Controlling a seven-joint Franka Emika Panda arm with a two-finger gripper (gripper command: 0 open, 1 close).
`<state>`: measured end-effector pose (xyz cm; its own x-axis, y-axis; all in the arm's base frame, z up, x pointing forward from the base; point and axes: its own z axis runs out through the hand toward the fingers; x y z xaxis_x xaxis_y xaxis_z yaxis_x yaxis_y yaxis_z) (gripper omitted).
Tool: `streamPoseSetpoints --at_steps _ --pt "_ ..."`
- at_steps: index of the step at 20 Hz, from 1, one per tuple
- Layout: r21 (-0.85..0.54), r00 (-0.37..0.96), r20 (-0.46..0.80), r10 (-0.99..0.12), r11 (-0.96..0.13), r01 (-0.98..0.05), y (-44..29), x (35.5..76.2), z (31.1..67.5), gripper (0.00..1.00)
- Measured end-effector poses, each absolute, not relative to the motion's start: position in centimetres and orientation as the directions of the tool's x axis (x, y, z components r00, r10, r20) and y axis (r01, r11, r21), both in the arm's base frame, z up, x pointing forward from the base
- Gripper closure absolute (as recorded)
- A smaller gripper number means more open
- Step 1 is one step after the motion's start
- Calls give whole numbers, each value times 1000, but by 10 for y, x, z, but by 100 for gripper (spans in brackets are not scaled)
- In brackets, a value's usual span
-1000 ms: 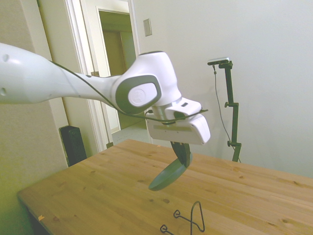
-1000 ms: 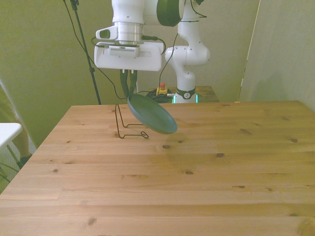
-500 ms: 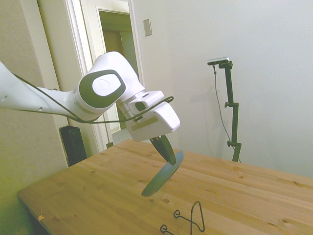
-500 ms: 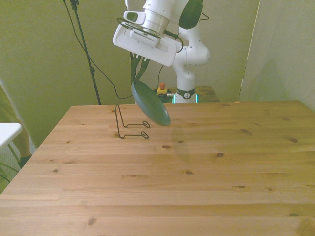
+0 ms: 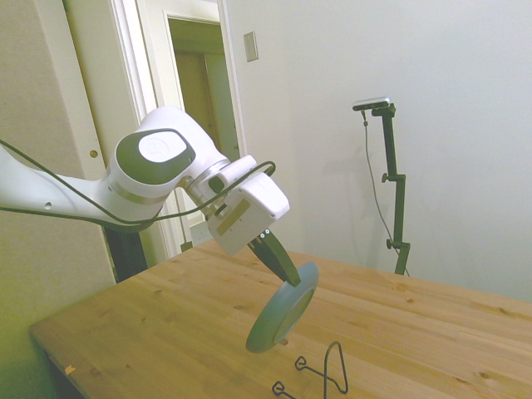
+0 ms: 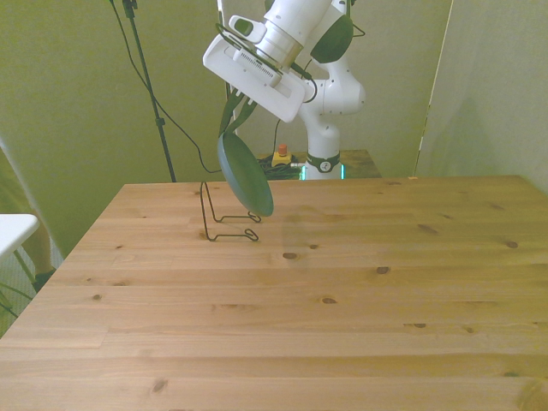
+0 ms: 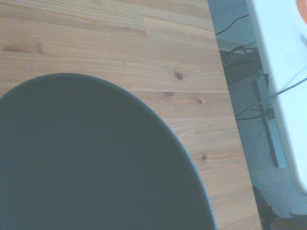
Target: Load the plate
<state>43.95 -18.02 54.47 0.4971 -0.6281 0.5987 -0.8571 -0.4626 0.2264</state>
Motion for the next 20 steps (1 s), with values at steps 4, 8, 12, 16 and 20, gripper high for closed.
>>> streamPoseSetpoints --at_steps 4,8,12,16,20 --pt "263 494 618 -611 -432 -863 -185 438 540 100" --pt "301 497 639 -587 -404 -864 -190 436 539 100" --pt "325 492 663 -563 -376 -868 -193 435 545 100" --pt "359 488 690 -534 -334 -872 -195 442 555 100" --pt "400 507 694 -511 -311 -862 -190 461 546 100"
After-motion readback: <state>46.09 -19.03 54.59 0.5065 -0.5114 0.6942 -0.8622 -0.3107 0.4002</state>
